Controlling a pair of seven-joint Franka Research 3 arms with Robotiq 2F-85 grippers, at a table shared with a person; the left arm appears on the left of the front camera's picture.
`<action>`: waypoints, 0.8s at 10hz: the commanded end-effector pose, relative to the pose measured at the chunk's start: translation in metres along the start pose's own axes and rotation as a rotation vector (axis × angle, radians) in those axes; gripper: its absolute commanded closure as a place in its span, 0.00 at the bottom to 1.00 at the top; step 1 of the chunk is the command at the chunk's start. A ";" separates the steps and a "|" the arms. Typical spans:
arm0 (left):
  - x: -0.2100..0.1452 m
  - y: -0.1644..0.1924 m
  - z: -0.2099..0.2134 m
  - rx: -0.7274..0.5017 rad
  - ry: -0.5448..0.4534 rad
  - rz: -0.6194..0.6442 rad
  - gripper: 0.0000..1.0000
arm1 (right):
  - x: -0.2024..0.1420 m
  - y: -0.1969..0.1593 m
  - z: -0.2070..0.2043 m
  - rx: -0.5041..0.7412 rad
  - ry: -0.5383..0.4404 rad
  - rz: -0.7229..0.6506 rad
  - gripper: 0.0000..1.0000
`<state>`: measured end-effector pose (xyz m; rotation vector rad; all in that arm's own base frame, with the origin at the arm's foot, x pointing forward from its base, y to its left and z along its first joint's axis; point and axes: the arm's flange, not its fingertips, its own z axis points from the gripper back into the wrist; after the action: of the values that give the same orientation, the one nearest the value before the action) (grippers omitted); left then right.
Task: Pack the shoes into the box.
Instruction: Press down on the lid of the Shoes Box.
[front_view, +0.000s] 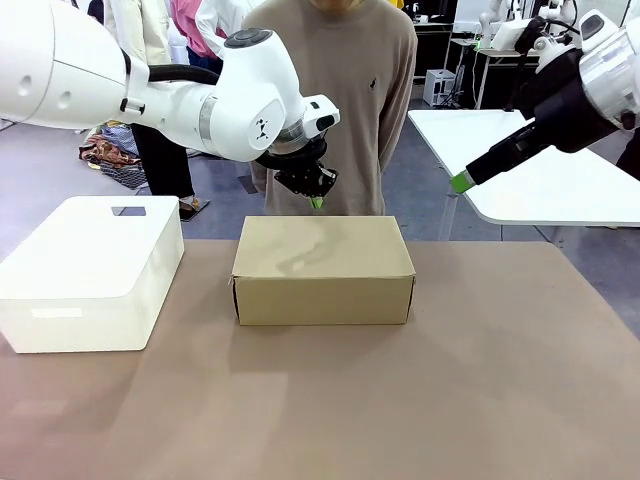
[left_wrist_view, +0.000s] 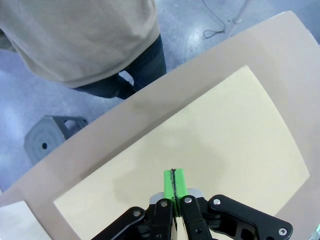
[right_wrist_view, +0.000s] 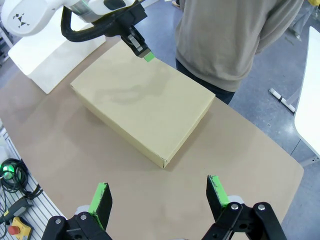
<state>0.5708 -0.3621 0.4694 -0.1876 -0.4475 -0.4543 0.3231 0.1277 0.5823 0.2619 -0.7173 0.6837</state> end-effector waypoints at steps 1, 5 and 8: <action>0.001 0.002 0.001 0.001 -0.014 0.003 1.00 | -0.001 -0.001 -0.001 -0.001 0.007 0.008 0.00; 0.001 0.002 0.001 0.001 -0.014 0.003 1.00 | -0.001 -0.001 -0.001 -0.001 0.007 0.008 0.00; 0.000 0.000 0.000 0.000 -0.001 0.000 1.00 | -0.001 -0.001 -0.001 -0.001 0.007 0.008 0.00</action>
<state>0.5708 -0.3625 0.4694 -0.1878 -0.4473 -0.4547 0.3231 0.1277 0.5823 0.2620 -0.7173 0.6837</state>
